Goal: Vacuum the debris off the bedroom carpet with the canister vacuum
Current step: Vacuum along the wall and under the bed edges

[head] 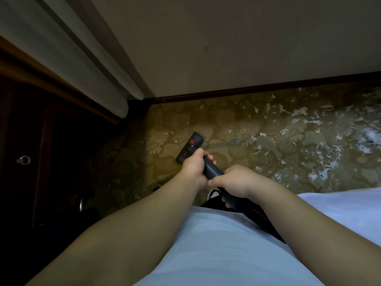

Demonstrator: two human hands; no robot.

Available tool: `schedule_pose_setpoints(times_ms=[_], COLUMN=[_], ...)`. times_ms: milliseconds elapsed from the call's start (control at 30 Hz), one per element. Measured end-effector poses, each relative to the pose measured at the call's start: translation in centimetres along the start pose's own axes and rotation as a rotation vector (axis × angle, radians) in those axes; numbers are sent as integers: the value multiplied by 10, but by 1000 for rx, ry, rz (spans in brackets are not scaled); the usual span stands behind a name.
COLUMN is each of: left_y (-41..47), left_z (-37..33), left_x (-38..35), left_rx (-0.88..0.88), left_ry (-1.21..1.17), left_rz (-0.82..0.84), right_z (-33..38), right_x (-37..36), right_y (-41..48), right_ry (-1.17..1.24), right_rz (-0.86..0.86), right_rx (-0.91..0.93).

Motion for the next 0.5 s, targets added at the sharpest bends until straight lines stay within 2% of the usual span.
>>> schedule_pose_setpoints(times_ms=[233, 500], left_y=[21, 42], left_z=[-58, -158], left_x=[50, 135], left_rx=[-54, -22], left_ry=[-4, 28], left_rz=[-37, -65], right_z=[58, 158], right_x=[-39, -115], right_y=[29, 65], right_ry=[-80, -116], right_rz=[5, -11], right_rx=[43, 40])
Point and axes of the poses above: each hand's wrist, its own y-axis towards the middle knuckle, its own x-axis out of the back of the hand, z = x × y, the point moved 8 cm from there along y, towards the middle knuckle, and after that the axes turned 7 degrees about y, right-handed, at the moved point
